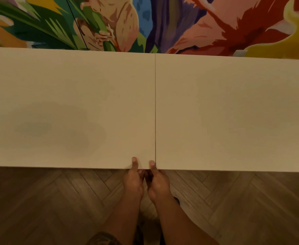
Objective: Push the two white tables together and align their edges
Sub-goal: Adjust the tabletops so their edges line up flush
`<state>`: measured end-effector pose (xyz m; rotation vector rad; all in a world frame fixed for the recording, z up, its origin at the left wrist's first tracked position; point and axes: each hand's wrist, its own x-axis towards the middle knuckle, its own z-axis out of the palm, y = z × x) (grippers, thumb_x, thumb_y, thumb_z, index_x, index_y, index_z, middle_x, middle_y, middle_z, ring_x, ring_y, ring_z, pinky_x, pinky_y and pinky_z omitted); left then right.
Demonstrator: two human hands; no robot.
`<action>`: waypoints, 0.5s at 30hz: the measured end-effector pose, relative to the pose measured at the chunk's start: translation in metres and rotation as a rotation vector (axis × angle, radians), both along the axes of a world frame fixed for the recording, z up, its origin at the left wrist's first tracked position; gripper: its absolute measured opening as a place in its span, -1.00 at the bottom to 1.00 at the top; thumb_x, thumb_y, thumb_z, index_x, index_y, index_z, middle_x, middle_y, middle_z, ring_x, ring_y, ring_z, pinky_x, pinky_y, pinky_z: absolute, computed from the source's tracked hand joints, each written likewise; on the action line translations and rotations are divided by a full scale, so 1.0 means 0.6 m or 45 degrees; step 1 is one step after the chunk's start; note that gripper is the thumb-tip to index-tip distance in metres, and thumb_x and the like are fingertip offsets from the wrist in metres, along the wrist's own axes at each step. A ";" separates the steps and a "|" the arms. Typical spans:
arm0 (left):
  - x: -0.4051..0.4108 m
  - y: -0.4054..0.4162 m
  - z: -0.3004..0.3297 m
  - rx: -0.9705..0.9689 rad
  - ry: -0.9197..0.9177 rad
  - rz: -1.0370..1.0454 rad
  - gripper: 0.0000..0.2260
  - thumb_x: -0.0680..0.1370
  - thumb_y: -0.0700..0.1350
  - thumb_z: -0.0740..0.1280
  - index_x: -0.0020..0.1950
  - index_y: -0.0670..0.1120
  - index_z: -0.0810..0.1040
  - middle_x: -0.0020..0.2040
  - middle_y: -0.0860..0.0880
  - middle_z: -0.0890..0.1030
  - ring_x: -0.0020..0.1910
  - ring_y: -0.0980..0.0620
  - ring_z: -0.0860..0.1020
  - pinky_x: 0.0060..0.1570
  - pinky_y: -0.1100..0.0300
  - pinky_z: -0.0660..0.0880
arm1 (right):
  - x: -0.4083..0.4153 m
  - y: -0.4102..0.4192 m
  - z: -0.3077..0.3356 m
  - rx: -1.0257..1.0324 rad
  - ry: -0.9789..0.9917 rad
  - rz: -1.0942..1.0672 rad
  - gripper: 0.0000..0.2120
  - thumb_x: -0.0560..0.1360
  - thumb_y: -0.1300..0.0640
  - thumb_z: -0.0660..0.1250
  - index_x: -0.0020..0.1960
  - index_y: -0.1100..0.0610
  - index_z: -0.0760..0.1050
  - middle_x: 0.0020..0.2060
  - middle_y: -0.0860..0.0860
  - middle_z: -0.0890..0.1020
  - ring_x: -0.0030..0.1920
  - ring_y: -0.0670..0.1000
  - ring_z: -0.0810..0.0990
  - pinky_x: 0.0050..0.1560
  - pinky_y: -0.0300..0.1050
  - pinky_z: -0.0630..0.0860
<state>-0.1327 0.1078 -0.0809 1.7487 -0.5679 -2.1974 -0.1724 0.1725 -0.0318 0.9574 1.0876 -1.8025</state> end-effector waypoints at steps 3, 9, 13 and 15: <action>-0.004 0.001 0.000 0.002 -0.002 -0.003 -0.50 0.57 0.13 0.43 0.22 -0.31 0.62 0.10 -0.36 0.68 0.05 -0.23 0.68 0.05 -0.06 0.64 | 0.000 -0.006 0.000 0.028 -0.021 -0.038 -0.60 0.57 0.20 0.44 0.33 0.38 0.50 0.05 0.28 0.68 -0.06 0.16 0.71 -0.41 -0.16 0.64; -0.010 -0.002 0.001 0.026 -0.061 -0.018 -0.43 0.56 0.13 0.44 0.30 -0.34 0.57 0.10 -0.39 0.65 0.09 -0.28 0.66 0.16 -0.12 0.62 | 0.002 -0.014 -0.012 0.126 0.010 -0.092 -0.53 0.51 0.20 0.52 0.33 0.39 0.51 0.13 0.30 0.66 -0.03 0.16 0.68 -0.38 -0.18 0.65; -0.014 -0.007 0.004 0.042 -0.081 0.007 -0.50 0.57 0.10 0.44 0.26 -0.31 0.59 0.14 -0.37 0.69 0.00 -0.22 0.68 -0.09 -0.01 0.63 | 0.002 -0.018 -0.014 0.134 0.010 -0.137 -0.57 0.47 0.20 0.56 0.24 0.38 0.56 -0.01 0.25 0.70 -0.13 0.13 0.71 -0.37 -0.18 0.65; -0.016 -0.008 0.005 0.049 -0.086 0.019 -0.52 0.58 0.08 0.44 0.25 -0.31 0.60 0.08 -0.33 0.70 -0.03 -0.20 0.67 -0.15 0.02 0.62 | 0.001 -0.020 -0.015 0.154 0.002 -0.141 -0.58 0.45 0.20 0.57 0.21 0.37 0.56 0.01 0.25 0.69 -0.09 0.15 0.70 -0.39 -0.18 0.64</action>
